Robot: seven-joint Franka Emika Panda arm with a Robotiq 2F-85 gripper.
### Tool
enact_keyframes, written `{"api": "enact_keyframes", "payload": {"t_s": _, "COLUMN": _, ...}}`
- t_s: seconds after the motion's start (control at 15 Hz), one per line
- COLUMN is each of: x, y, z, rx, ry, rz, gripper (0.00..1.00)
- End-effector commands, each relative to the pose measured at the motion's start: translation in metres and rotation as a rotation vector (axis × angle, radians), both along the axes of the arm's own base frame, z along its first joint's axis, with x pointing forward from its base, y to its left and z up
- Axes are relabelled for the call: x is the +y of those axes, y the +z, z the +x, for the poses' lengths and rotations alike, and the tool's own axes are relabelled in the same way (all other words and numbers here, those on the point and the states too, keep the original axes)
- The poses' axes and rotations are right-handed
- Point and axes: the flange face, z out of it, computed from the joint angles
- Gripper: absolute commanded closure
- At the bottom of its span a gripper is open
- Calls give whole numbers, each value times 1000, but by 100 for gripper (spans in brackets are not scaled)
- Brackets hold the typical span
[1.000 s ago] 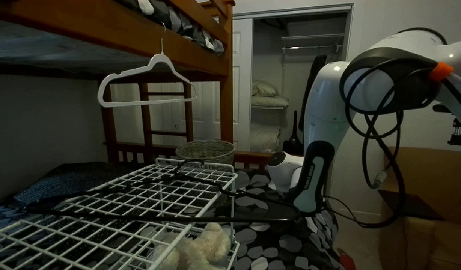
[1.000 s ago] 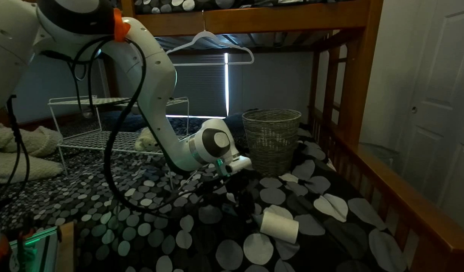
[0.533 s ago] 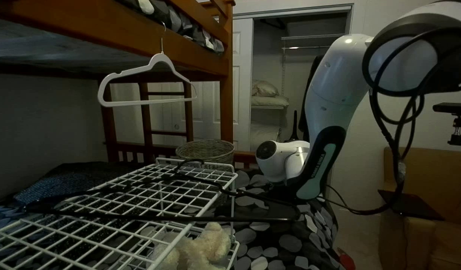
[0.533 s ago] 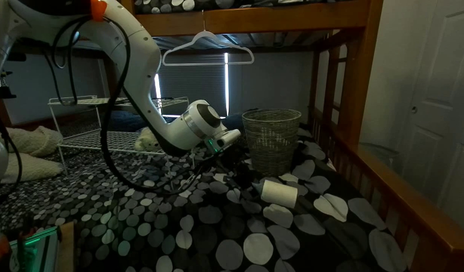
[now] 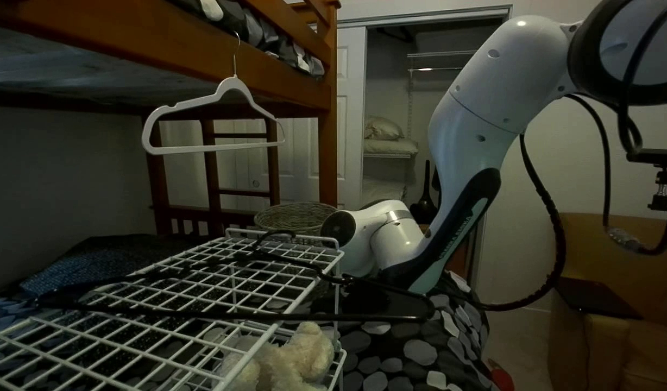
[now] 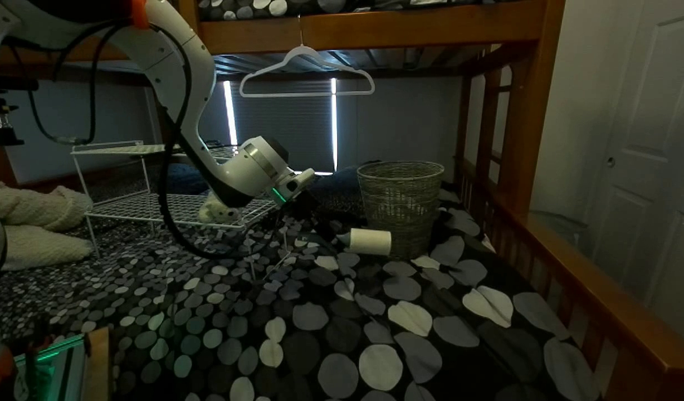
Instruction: Use the brush to brush the blanket
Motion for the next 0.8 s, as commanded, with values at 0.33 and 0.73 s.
{"api": "enact_keyframes", "payload": {"t_s": 0.33, "x": 41, "y": -8, "z": 5, "rx": 74, "ry": 126, "rz": 12, "gripper": 80}}
{"api": "enact_keyframes", "payload": {"t_s": 0.73, "x": 40, "y": -16, "z": 7, "rx": 89, "ry": 175, "rz": -17, "gripper": 95}}
